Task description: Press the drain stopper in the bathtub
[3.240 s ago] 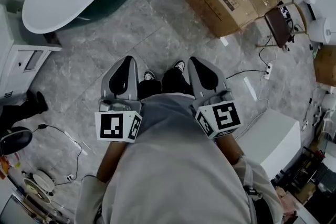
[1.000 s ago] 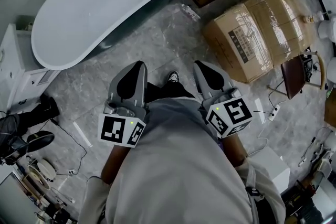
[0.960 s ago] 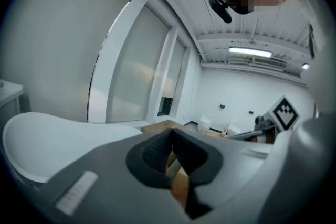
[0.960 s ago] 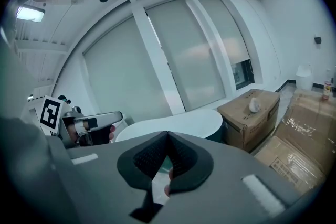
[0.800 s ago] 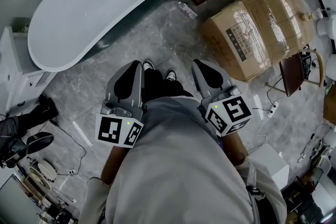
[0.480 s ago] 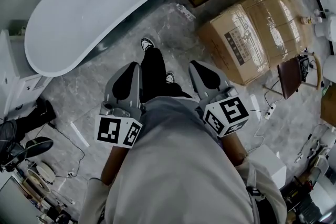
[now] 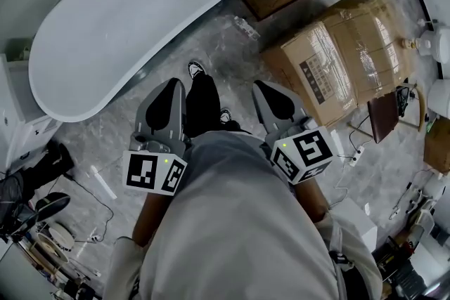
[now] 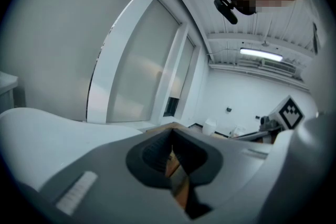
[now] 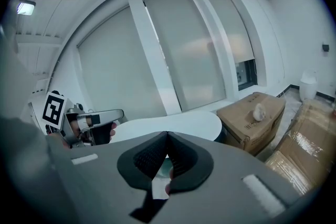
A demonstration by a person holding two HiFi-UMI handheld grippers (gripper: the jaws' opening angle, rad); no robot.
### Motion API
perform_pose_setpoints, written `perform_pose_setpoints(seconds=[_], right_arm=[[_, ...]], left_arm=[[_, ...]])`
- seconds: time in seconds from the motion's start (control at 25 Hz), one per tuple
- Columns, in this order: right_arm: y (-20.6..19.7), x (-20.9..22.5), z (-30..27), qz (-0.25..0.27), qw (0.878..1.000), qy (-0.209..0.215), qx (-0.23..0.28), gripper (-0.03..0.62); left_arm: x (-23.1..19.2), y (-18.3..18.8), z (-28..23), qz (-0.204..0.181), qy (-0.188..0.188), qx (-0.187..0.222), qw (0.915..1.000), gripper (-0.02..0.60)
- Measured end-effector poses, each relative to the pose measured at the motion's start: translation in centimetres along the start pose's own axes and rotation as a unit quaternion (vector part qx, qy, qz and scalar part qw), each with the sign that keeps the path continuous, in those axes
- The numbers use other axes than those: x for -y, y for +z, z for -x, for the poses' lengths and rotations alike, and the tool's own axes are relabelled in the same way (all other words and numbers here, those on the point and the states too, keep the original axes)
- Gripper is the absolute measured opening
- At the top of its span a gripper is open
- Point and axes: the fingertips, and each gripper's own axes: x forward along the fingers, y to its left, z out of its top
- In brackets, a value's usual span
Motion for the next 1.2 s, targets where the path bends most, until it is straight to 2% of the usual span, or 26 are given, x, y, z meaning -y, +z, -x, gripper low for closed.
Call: perform_pose_setpoints(seconds=[0.32,0.6,0.88,1.2], right_arm=[[4.2,1.7,-7.0,0.005,1.000,0.012,-0.009,0.000],[7.9,1.6,-12.6,0.040,0.999,0.019,-0.015,0.000],[11.2,1.6,-18.0,0.045,0.999,0.023,-0.012,0.000],[13.7,0.9,-23.3,0.050,0.998,0.037,-0.012,0.000]], left_arm=[[-4.9,2.8,-5.7,-0.011,0.015,-0.006,0.9998,0.000],[-9.4,5.4,-8.8,-0.006,0.031,0.000,0.9995,0.000],[-14.0,8.2,-11.7,-0.017,0.037,0.011,0.9991,0.000],[-18.7,9.8,-13.9,-0.011,0.042,0.018,0.9989,0.000]])
